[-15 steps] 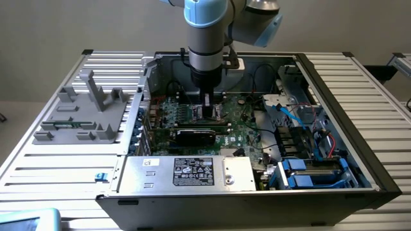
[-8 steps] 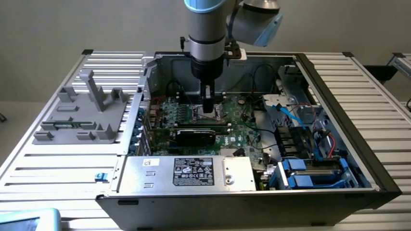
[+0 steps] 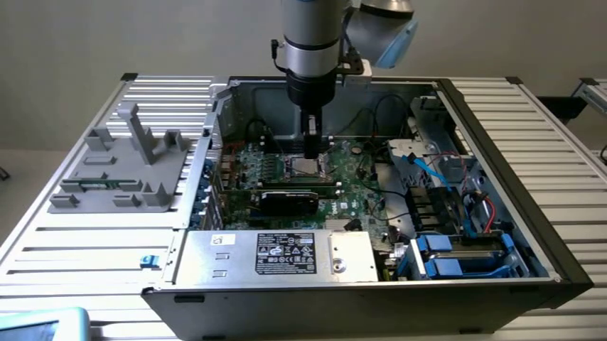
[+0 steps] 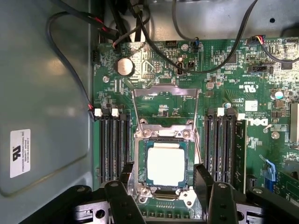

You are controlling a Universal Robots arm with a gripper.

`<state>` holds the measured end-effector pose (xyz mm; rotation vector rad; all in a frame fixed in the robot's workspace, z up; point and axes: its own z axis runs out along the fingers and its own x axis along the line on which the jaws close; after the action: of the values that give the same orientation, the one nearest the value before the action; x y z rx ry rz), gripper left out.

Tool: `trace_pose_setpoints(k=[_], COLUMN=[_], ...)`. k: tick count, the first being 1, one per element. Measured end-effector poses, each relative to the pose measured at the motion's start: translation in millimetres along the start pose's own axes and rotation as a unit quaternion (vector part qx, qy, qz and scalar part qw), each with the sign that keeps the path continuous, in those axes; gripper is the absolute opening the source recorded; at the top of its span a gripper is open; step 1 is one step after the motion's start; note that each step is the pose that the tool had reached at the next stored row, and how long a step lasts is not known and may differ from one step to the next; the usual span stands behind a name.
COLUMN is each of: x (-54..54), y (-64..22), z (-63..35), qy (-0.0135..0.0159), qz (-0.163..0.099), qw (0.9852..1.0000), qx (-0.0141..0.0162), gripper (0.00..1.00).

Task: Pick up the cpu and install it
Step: 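Place the cpu into insertion slot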

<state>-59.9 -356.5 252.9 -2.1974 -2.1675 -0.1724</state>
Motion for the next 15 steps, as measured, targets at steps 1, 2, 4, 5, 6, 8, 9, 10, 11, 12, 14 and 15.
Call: trace_pose_setpoints(k=[1, 2, 4, 5, 6, 8, 9, 10, 11, 12, 14, 15], x=[0.2, 0.5, 1.3, 1.7, 2.1, 2.9, 3.2, 3.3, 3.1, 3.0, 3.0, 3.0], y=[1.2, 2.3, 4.5, 5.4, 6.5, 8.5, 9.4, 9.9, 10.4, 10.5, 10.6, 10.5], z=[-2.1, -4.9, -11.3, -14.8, -18.2, -24.7, -26.9, -28.1, -28.1, -28.1, -28.2, -28.3], qy=[0.0, 0.0, 0.0, -0.0002, -0.0001, -0.0002, -0.0002, -0.0002, 0.0002, 0.0003, 0.0003, 0.0002], qz=[0.0, 0.0, 0.001, 0.001, 0.001, 0.001, 0.001, 0.001, 0.001, 0.001, 0.001, 0.001], qw=[1.0, 1.0, 1.0, 1.0, 1.0, 1.0, 0.9999, 0.9999, 0.9999, 0.9999, 0.9999, 0.9999], qx=[0.0009, 0.0023, 0.0054, 0.0065, 0.0075, 0.0095, 0.01, 0.0101, 0.0102, 0.0103, 0.0103, 0.0104], gripper=[0.63, 0.63, 0.63, 0.63, 0.63, 0.63, 0.63, 0.63, 0.63, 0.63, 0.63, 0.63])
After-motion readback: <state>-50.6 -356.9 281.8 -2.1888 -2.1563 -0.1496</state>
